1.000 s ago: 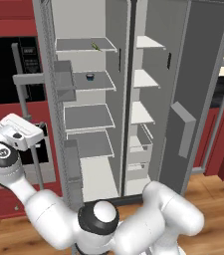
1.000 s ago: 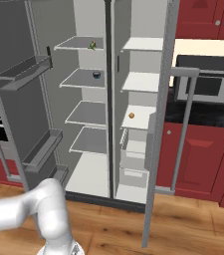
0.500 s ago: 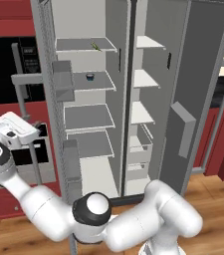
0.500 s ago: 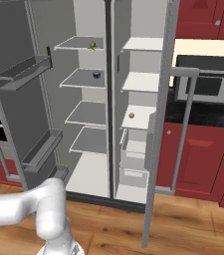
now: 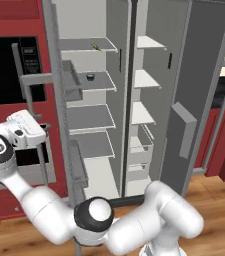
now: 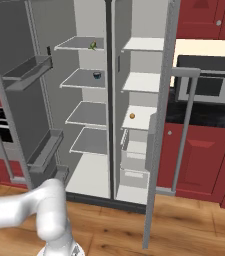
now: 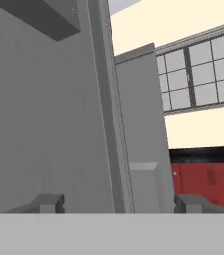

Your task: Pick up the frozen fish from the freezer, place it on any shelf in the fridge, and close the fridge and freezer doors when done.

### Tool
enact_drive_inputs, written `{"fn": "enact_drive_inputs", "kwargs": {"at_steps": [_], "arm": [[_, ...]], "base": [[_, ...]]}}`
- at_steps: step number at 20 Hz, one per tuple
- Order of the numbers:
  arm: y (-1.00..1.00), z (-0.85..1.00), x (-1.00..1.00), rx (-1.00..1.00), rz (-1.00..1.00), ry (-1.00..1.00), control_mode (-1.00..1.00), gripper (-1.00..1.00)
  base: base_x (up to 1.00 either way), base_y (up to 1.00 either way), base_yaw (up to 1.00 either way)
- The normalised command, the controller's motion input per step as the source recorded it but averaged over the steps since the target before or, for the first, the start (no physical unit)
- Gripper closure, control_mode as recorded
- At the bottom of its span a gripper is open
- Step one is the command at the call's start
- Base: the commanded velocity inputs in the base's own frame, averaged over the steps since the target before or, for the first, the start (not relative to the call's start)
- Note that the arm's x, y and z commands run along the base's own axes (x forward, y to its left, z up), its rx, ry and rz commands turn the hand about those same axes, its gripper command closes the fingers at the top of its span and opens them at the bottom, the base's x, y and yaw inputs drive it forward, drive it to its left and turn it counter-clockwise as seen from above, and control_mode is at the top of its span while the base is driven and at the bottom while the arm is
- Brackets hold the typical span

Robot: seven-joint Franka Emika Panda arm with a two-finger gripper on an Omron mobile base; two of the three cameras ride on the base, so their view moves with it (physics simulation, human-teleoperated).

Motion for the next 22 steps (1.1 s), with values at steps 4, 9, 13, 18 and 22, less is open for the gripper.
{"fn": "enact_drive_inputs", "kwargs": {"at_steps": [4,9,13,18,22], "arm": [[-1.0,0.05,0.0,0.08,-0.07,0.0,-1.0,-1.0],[-1.0,0.04,0.05,0.09,-0.08,0.0,-1.0,-1.0],[-1.0,0.02,0.16,0.09,-0.08,0.0,-1.0,-1.0],[-1.0,0.01,0.29,0.06,-0.05,0.0,-1.0,-1.0],[-1.0,0.0,0.44,0.03,-0.01,0.0,-1.0,-1.0]], "base": [[0.0,0.0,0.0],[0.0,0.0,0.0],[0.0,0.0,0.0],[0.0,0.0,0.0],[0.0,0.0,0.0]]}}
